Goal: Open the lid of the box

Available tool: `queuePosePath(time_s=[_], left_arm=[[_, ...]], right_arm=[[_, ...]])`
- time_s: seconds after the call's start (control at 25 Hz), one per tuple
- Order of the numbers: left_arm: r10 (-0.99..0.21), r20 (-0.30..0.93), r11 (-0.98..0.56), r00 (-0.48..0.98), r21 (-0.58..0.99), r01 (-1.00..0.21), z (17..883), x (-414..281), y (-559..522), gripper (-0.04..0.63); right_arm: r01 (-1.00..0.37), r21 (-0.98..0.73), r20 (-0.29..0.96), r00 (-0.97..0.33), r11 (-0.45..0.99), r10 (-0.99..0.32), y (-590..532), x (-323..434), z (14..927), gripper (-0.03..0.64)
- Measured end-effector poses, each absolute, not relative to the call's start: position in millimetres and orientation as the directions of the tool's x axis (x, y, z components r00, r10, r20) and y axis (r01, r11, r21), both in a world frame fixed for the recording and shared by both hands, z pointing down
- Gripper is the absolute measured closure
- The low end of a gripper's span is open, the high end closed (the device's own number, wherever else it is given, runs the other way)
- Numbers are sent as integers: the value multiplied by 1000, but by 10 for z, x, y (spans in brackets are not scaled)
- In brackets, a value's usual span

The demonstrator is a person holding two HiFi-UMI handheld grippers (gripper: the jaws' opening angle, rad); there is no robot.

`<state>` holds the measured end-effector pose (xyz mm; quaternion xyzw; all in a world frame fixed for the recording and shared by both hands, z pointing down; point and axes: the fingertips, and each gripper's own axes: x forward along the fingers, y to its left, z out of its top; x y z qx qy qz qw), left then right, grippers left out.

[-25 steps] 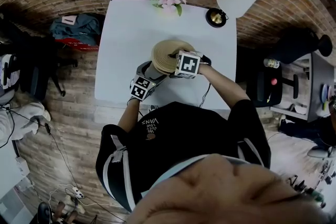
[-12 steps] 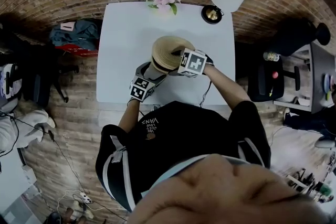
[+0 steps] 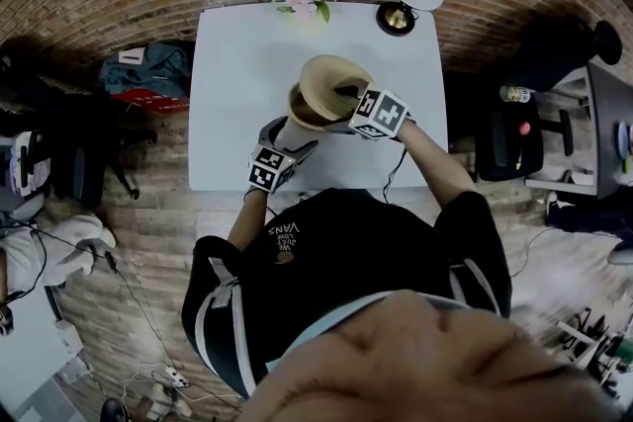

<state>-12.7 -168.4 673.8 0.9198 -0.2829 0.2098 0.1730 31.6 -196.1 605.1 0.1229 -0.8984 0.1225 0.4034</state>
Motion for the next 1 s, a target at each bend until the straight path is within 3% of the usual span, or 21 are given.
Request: queuePosePath(time_s=[0.44, 1.0], left_arm=[[-490, 440, -781, 752, 163, -604, 6500, -191, -1481, 172], [-508, 387, -793, 770, 140, -593, 6257, -223, -1232, 173]], right_arm=[[-462, -177, 646, -721, 869, -251, -1842, 493, 5827, 264], [-656, -282, 504, -722, 700, -474, -1666, 854, 5675, 264]])
